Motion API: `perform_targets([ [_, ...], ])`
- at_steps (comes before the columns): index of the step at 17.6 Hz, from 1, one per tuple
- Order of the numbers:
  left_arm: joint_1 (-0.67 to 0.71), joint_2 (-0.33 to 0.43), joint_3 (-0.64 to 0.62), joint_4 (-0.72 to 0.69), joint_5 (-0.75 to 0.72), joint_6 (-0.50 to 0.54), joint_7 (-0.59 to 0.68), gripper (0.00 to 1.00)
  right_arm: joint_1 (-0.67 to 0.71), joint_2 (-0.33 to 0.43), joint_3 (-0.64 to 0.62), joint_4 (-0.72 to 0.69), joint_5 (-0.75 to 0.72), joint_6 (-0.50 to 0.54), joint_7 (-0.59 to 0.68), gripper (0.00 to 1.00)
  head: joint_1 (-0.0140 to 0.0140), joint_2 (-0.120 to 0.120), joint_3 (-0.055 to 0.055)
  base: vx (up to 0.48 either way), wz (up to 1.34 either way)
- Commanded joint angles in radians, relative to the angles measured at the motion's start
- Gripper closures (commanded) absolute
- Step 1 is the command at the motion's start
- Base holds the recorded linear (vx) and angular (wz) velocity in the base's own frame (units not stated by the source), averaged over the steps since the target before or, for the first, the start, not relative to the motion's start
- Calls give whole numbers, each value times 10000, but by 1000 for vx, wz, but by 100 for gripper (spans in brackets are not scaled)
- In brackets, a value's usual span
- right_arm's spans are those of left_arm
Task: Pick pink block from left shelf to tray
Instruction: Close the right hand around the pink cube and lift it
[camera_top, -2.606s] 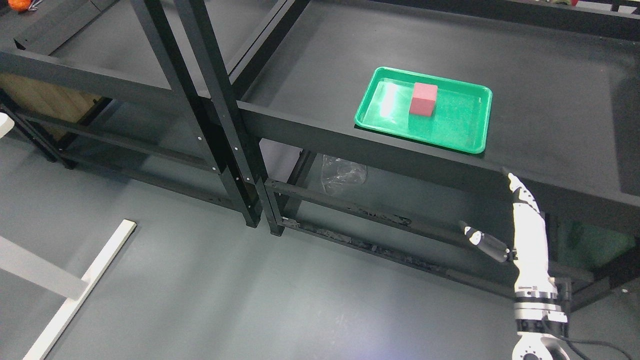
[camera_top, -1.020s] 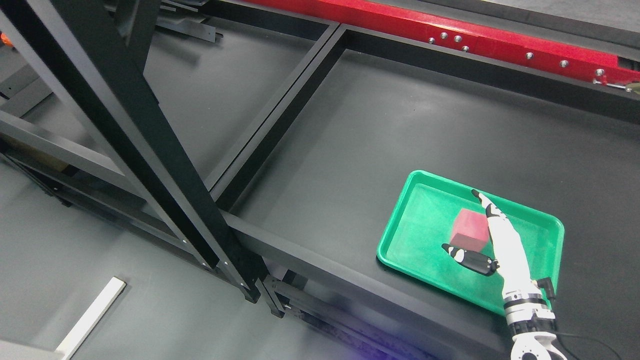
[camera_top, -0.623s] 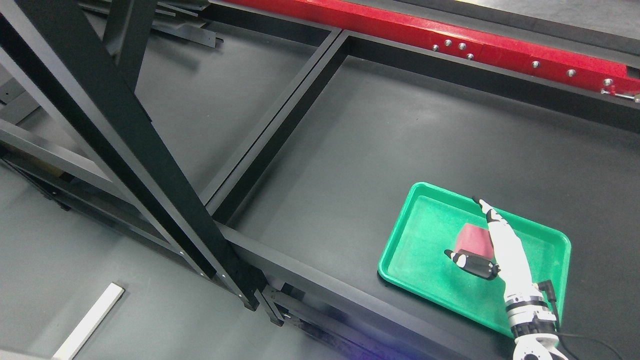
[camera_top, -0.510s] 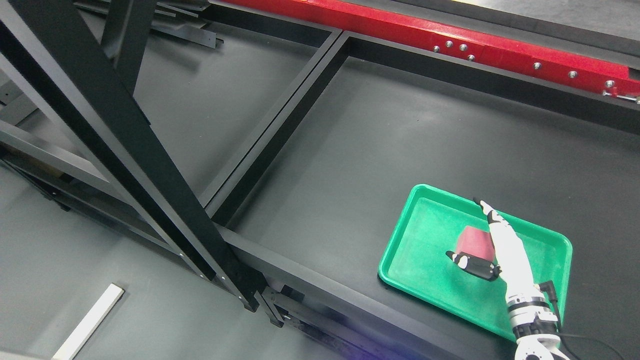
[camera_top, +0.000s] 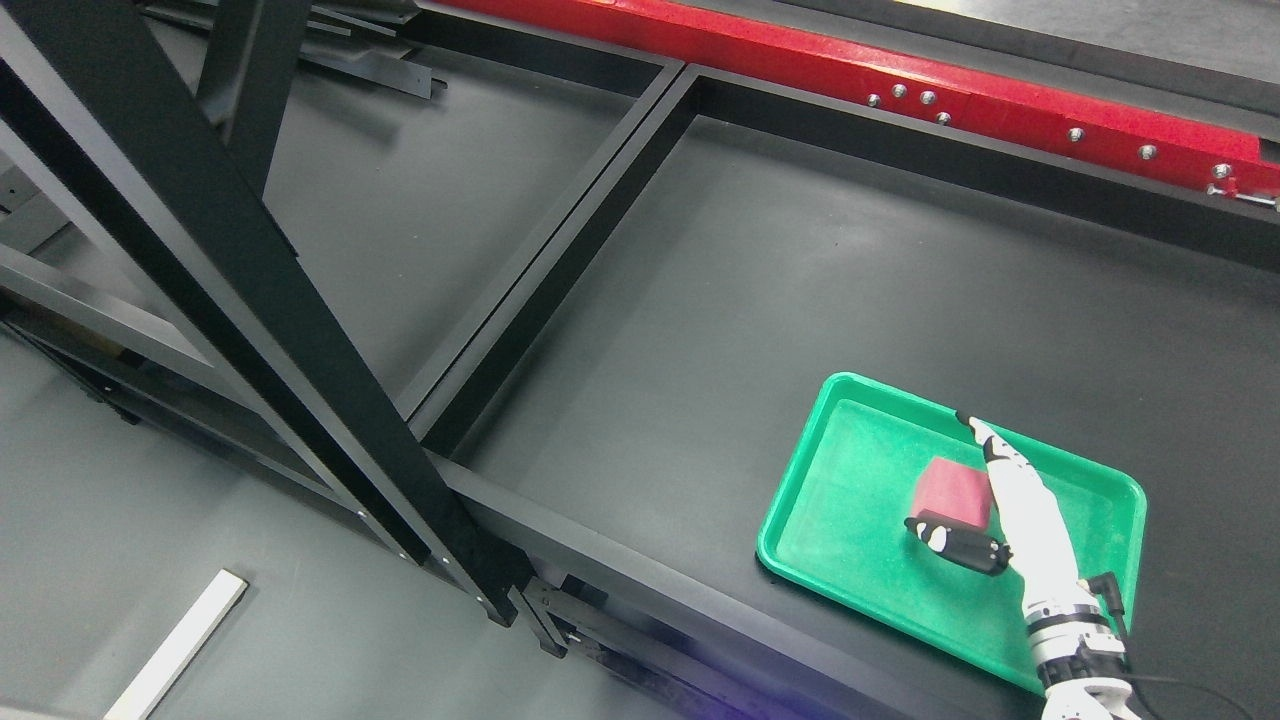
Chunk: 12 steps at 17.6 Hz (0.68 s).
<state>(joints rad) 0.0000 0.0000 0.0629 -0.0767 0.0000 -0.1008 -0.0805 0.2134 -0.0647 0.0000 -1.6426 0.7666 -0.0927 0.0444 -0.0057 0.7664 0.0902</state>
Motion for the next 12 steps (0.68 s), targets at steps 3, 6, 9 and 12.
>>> perform_targets([
  [3, 92, 175, 0, 0, -15, -5, 7, 0, -308, -227, 61, 1085, 65, 160, -76, 1, 0, 0, 0, 0, 0],
  [6, 92, 175, 0, 0, -15, -5, 7, 0, -400, -227, 76, 1101, 65, 327, -91, 4, 0, 0, 0, 0, 0],
  [9, 92, 175, 0, 0, -15, -5, 7, 0, -615, -227, 92, 1362, 325, 926, -91, 11, 0, 0, 0, 0, 0],
  [12, 92, 175, 0, 0, -15, -5, 7, 0, -600, -227, 92, 1378, 556, 1095, -91, 39, 0, 0, 0, 0, 0],
])
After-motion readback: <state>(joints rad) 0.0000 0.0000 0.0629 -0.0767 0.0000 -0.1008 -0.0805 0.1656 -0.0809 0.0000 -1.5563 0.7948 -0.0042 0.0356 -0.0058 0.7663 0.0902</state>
